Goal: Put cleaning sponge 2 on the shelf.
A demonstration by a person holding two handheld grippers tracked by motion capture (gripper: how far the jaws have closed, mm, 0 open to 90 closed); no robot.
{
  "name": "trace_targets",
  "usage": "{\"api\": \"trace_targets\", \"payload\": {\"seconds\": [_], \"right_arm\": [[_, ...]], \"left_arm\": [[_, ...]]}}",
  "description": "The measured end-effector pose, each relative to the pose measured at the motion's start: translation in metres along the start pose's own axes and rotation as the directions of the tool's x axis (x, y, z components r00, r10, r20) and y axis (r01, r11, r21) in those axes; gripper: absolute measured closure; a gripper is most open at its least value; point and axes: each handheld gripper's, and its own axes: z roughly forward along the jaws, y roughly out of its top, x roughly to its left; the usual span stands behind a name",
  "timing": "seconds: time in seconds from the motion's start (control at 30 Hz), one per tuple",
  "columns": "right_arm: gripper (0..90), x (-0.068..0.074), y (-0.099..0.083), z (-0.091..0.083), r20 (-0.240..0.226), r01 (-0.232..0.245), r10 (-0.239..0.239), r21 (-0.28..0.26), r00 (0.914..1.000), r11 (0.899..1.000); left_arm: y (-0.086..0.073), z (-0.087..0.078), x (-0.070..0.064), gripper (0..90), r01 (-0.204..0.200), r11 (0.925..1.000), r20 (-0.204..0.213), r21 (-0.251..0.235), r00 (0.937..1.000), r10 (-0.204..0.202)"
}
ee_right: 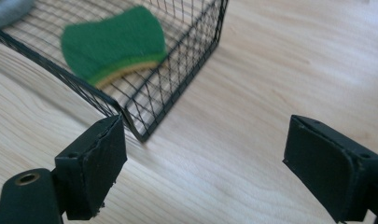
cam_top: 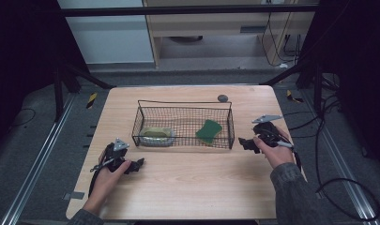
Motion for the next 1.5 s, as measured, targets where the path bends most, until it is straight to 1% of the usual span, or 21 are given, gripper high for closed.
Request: {"api": "trace_targets", "payload": {"seconds": [0.1, 0.17, 0.3, 0.33, 0.47, 0.53, 0.57, 0.63, 0.73, 0.83, 0.87, 0.97, 1.07, 1.13, 1.2, 1.27, 1.3, 1.33, 1.37, 1.4, 1.5], "right_arm": [[13.1, -0.003, -0.011, 0.006, 0.015, -0.012, 0.012, 0.006, 0.9998, 1.000], [13.4, -0.004, -0.021, 0.012, 0.032, -0.032, 0.032, 0.005, 0.9990, 0.999], [13.5, -0.006, -0.030, 0.018, 0.039, -0.061, 0.061, 0.001, 0.9974, 0.998], [13.4, -0.007, -0.034, 0.022, 0.042, -0.076, 0.076, 0.003, 0.9962, 0.997], [13.2, -0.011, -0.038, 0.027, 0.048, -0.087, 0.087, 0.008, 0.9951, 0.996], [12.7, -0.016, -0.040, 0.032, 0.057, -0.107, 0.106, 0.008, 0.9927, 0.994], [12.7, -0.016, -0.040, 0.032, 0.057, -0.107, 0.106, 0.008, 0.9927, 0.994], [12.4, -0.020, -0.041, 0.036, 0.072, -0.121, 0.120, 0.002, 0.9901, 0.993], [12.0, -0.023, -0.042, 0.038, 0.073, -0.142, 0.141, -0.005, 0.9873, 0.990], [10.9, -0.024, -0.044, 0.042, 0.074, -0.161, 0.161, 0.002, 0.9842, 0.987], [9.9, -0.024, -0.046, 0.044, 0.074, -0.176, 0.175, 0.007, 0.9818, 0.984], [9.2, -0.024, -0.047, 0.047, 0.076, -0.181, 0.180, 0.004, 0.9806, 0.983], [8.1, -0.023, -0.051, 0.052, 0.090, -0.195, 0.195, -0.006, 0.9766, 0.981], [6.8, -0.022, -0.055, 0.057, 0.096, -0.203, 0.202, 0.006, 0.9748, 0.979], [6.8, -0.021, -0.057, 0.058, 0.111, -0.187, 0.186, -0.005, 0.9763, 0.982], [5.9, -0.019, -0.057, 0.059, 0.120, -0.187, 0.186, -0.006, 0.9752, 0.982], [5.0, -0.018, -0.057, 0.059, 0.129, -0.178, 0.177, -0.006, 0.9756, 0.984], [1.8, -0.016, -0.059, 0.061, 0.137, -0.174, 0.175, -0.024, 0.9749, 0.985], [1.8, -0.016, -0.059, 0.061, 0.137, -0.174, 0.175, -0.024, 0.9749, 0.985], [1.5, -0.015, -0.060, 0.062, 0.140, -0.170, 0.174, -0.039, 0.9748, 0.985], [1.5, -0.013, -0.060, 0.062, 0.146, -0.184, 0.187, -0.038, 0.9714, 0.982]], "left_arm": [[0.000, 0.000, 0.000, 0.0, 0.000, 1.0000, 0.000, 0.000, 1.0000, 0.000], [0.000, 0.000, 0.000, 0.0, 0.000, 1.0000, 0.000, 0.000, 1.0000, 0.000], [0.000, 0.000, 0.000, 0.0, 0.000, 1.0000, 0.000, 0.000, 1.0000, 0.000], [0.000, 0.000, 0.000, 0.0, 0.000, 1.0000, 0.000, 0.000, 1.0000, 0.000], [0.000, 0.000, 0.000, 0.0, 0.000, 1.0000, 0.000, 0.000, 1.0000, 0.000], [0.000, 0.000, 0.000, 0.0, 0.000, 1.0000, 0.000, 0.000, 1.0000, 0.000], [0.000, 0.000, 0.000, 0.0, 0.000, 1.0000, 0.000, 0.000, 1.0000, 0.000], [0.000, 0.000, 0.000, 0.0, 0.000, 1.0000, 0.000, 0.000, 1.0000, 0.000], [0.000, 0.000, 0.000, 0.0, 0.000, 1.0000, 0.000, 0.000, 1.0000, 0.000], [0.000, 0.000, 0.000, 0.0, 0.000, 1.0000, 0.001, 0.000, 1.0000, 0.000], [0.000, 0.000, 0.000, 0.0, 0.000, 1.0000, 0.001, 0.000, 1.0000, 0.000], [0.000, 0.000, 0.000, 0.0, 0.001, 1.0000, 0.001, -0.001, 1.0000, -0.001], [0.000, 0.000, 0.000, 0.0, 0.000, 1.0000, 0.001, 0.000, 1.0000, 0.000], [0.000, 0.000, 0.000, 0.0, 0.000, 1.0000, 0.001, 0.000, 1.0000, 0.000], [0.000, 0.000, 0.000, 0.0, 0.000, 1.0000, 0.001, 0.000, 1.0000, 0.000], [0.000, 0.000, 0.000, 0.0, 0.000, 1.0000, 0.001, 0.000, 1.0000, 0.000], [0.000, 0.000, 0.000, 0.0, 0.000, 1.0000, 0.001, 0.000, 1.0000, 0.000], [0.000, 0.000, 0.000, 0.0, 0.000, 1.0000, 0.001, 0.000, 1.0000, 0.000], [0.000, 0.000, 0.000, 0.0, 0.000, 1.0000, 0.001, 0.000, 1.0000, 0.000], [0.000, 0.000, 0.000, 0.0, 0.000, 1.0000, 0.001, -0.001, 1.0000, 0.000], [0.000, 0.000, 0.000, 0.0, 0.000, 1.0000, 0.001, 0.000, 1.0000, 0.000]]}}
